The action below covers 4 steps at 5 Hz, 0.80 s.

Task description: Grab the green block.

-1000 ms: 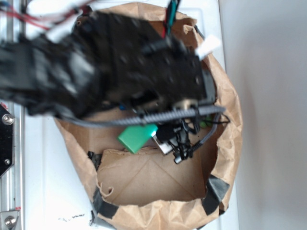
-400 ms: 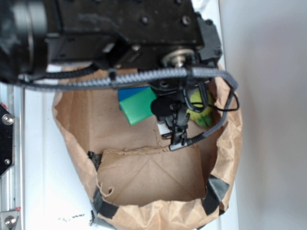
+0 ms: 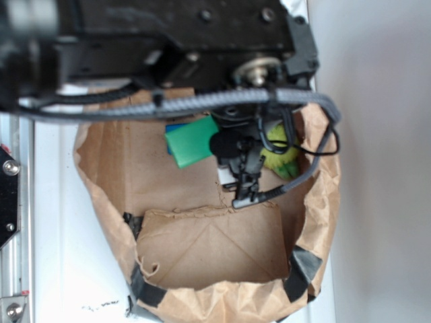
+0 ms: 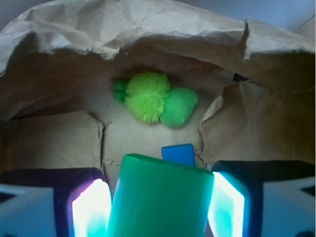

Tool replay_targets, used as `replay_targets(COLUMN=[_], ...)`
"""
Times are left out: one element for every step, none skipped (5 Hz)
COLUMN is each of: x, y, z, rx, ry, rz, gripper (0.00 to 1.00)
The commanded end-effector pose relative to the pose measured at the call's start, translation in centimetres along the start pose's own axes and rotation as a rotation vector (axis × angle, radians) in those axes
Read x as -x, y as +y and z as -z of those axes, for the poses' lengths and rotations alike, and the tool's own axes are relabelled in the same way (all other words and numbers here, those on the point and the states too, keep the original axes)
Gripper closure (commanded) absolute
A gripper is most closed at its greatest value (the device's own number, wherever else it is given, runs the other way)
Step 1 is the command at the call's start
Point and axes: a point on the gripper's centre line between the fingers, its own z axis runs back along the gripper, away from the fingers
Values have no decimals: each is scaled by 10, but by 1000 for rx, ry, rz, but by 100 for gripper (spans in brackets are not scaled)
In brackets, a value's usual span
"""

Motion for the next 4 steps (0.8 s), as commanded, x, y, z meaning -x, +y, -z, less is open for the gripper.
replay_targets(x=[3,10,7,6], y=[-9,-13,-17,-25], z=[-43,-48,-51,-43], rx=[-17,3,44,1], ry=[-79,-80,-85,-136], rz=[33,33,-11,-52], gripper=[100,100,100,100])
